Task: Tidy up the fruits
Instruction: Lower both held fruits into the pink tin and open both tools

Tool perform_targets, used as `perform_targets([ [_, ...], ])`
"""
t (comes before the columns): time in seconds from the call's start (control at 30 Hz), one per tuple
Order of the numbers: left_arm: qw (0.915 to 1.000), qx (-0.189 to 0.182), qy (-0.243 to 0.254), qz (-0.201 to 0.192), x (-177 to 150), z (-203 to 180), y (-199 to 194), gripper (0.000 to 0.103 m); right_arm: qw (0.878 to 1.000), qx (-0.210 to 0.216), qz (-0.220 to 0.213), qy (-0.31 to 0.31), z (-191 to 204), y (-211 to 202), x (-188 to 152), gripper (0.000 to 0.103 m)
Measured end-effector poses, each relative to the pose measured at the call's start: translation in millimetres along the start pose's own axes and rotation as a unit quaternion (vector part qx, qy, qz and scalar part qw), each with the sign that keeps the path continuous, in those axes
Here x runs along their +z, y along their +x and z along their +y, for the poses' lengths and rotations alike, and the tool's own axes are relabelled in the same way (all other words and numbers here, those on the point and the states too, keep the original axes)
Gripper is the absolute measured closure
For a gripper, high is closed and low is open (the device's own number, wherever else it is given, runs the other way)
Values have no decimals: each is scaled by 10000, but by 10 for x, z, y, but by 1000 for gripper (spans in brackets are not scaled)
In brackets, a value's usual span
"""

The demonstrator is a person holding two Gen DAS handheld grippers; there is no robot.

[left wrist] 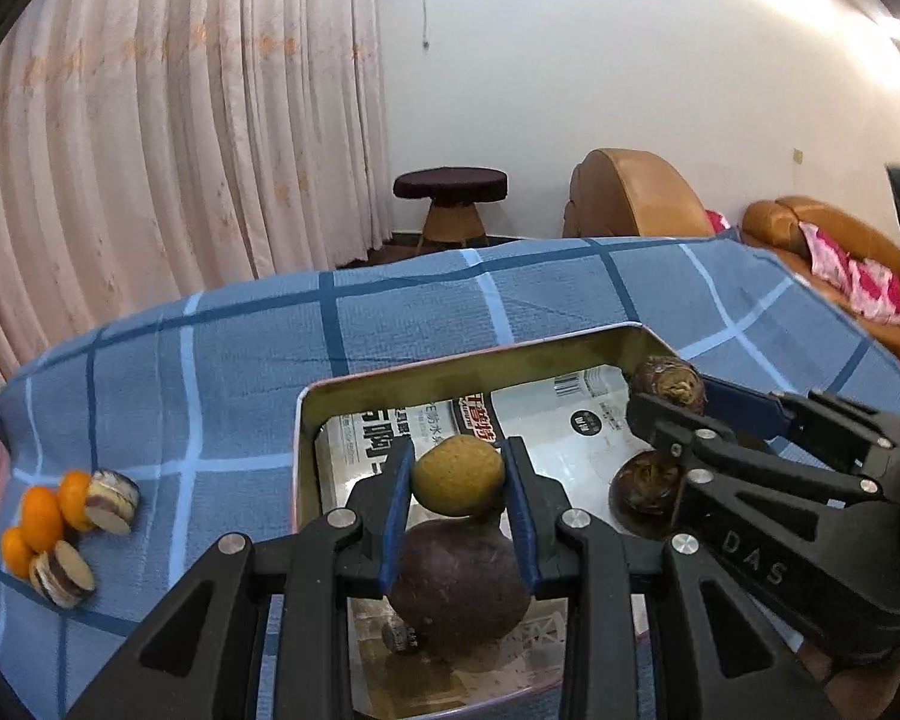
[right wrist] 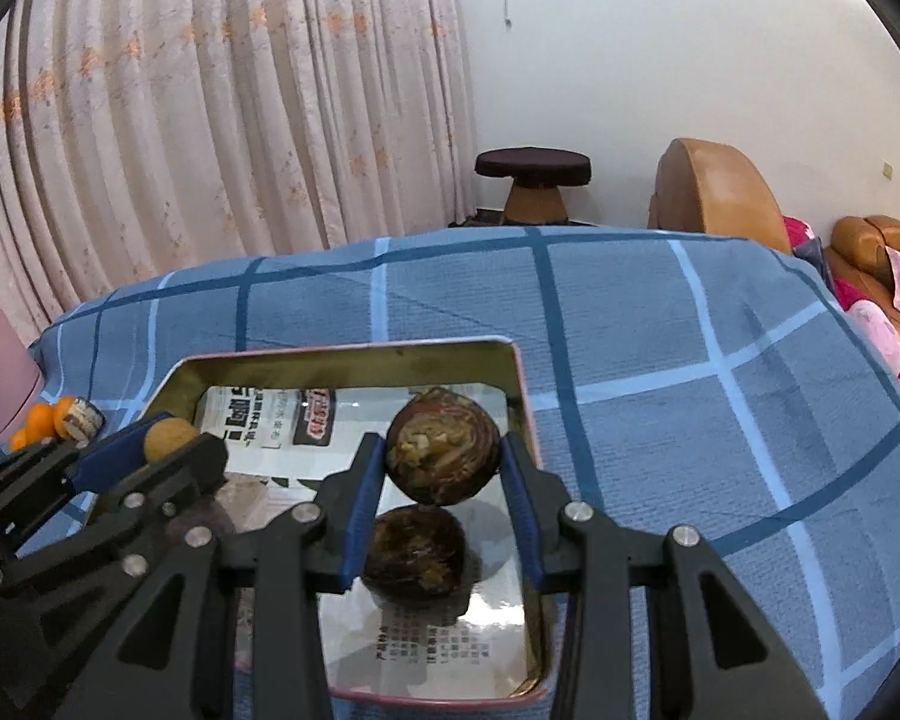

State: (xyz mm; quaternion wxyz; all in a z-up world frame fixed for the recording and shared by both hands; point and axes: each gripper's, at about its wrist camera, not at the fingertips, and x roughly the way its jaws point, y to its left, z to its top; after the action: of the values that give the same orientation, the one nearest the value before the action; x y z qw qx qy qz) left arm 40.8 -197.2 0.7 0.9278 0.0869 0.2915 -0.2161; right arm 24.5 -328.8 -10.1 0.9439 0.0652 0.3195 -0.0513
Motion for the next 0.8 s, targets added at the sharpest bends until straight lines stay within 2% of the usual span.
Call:
perform_targets([
  [0.2,9992,342,169,-125,-7,-40,-11,71,9997,221,61,-8,53,47,-22,60],
  [0.33,9989,421,113,-160,-9,-17,-31,69,9996,248,-35,102,19,13,-25,50],
  [0.43,9987,483,24,-164,-10,13,-54,58,9996,198,-140,146,1,-19,-16,42],
  [0.5,9980,582,-152,-217,-8,78,-88,38,9992,205,-248,235,-33,-53,-7,42],
  [0.57,9970,644,-298,-303,-5,140,-127,26,9981,317,-339,399,-82,-90,5,38],
  [0.6,9966,648,-364,-351,-2,169,-151,23,9976,351,-387,458,-98,-107,12,33],
  [0.67,9964,546,-492,-424,5,220,-192,20,9964,161,-590,579,-138,-170,10,13],
  [0.7,9963,501,-549,-434,6,243,-207,17,9957,110,-688,614,-154,-199,18,11],
  [0.8,9960,591,-518,-418,-8,261,-217,15,9916,208,-991,803,-213,-304,29,5],
])
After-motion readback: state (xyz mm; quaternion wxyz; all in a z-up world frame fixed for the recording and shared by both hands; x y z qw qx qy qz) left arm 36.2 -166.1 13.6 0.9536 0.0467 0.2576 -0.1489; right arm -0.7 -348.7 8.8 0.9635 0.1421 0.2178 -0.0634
